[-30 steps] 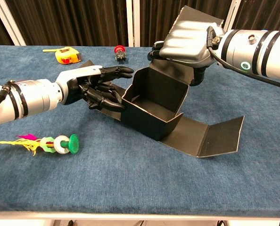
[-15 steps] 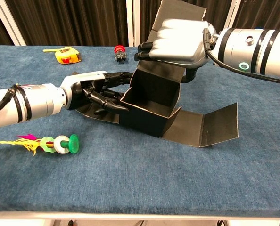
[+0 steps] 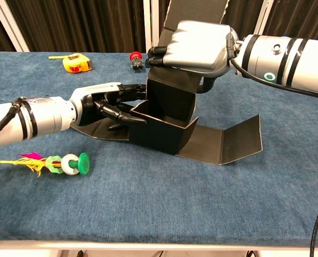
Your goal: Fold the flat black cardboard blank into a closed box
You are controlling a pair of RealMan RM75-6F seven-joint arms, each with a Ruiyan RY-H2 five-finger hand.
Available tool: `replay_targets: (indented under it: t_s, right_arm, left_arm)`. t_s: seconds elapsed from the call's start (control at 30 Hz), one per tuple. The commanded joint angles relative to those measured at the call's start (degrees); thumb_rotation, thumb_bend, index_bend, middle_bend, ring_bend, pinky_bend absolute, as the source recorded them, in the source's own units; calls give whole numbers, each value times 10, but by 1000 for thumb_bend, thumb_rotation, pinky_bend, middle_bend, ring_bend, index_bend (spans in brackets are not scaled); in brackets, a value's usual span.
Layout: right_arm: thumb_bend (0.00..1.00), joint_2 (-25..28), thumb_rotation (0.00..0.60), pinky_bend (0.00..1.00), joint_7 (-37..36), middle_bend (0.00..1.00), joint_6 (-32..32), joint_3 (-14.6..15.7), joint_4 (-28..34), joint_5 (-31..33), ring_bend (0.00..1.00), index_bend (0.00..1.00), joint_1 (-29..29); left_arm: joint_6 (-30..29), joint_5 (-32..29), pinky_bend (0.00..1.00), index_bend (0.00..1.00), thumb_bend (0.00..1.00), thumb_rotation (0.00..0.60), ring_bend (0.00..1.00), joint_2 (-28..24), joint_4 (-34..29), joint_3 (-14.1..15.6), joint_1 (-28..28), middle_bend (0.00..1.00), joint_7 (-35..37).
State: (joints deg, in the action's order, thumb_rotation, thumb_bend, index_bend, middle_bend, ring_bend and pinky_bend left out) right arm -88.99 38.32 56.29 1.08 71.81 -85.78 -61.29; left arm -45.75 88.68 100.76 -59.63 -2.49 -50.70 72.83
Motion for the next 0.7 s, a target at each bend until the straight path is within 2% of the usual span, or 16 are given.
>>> replay_targets:
  t_s: [0.03, 0.13, 0.23, 0.33, 0.4, 0.57, 0.7]
  right_arm:
    - [435, -6, 600, 1000, -15, 373, 1, -9, -9, -6, 779, 436, 3]
    - [434, -10, 600, 1000, -25, 352, -5, -14, -16, -11, 779, 397, 2]
    - [431, -13, 600, 1000, -32, 305, -11, -21, -19, -10, 778, 297, 4]
    - [410, -13, 600, 1000, -36, 228, -17, -27, -17, -5, 774, 124, 7]
    - [347, -10, 600, 1000, -35, 154, -24, -32, -10, 3, 765, 12, 10]
    - [181, 7, 600, 1000, -30, 41, -47, -44, 23, 33, 726, 0, 17]
    - [76, 17, 600, 1000, -25, 2, -62, -48, 43, 50, 708, 0, 21]
  left_arm:
    - [-1, -4, 847, 163, 61, 518, 470, 1, 0, -1, 0, 179, -1]
    - [-1, -6, 847, 212, 61, 516, 489, 0, 0, -1, 1, 236, -4]
    - [0, -10, 847, 242, 61, 505, 494, -1, -2, -1, 1, 264, -9]
    - [0, -15, 848, 243, 62, 499, 494, -3, -4, -2, 3, 267, -19]
    - [0, -17, 847, 245, 61, 496, 494, -3, -4, -2, 4, 267, -30]
    - [-2, -21, 847, 248, 61, 483, 494, -1, -6, -2, 7, 263, -53]
    - [0, -24, 847, 248, 61, 483, 494, -2, -9, -4, 7, 261, -60]
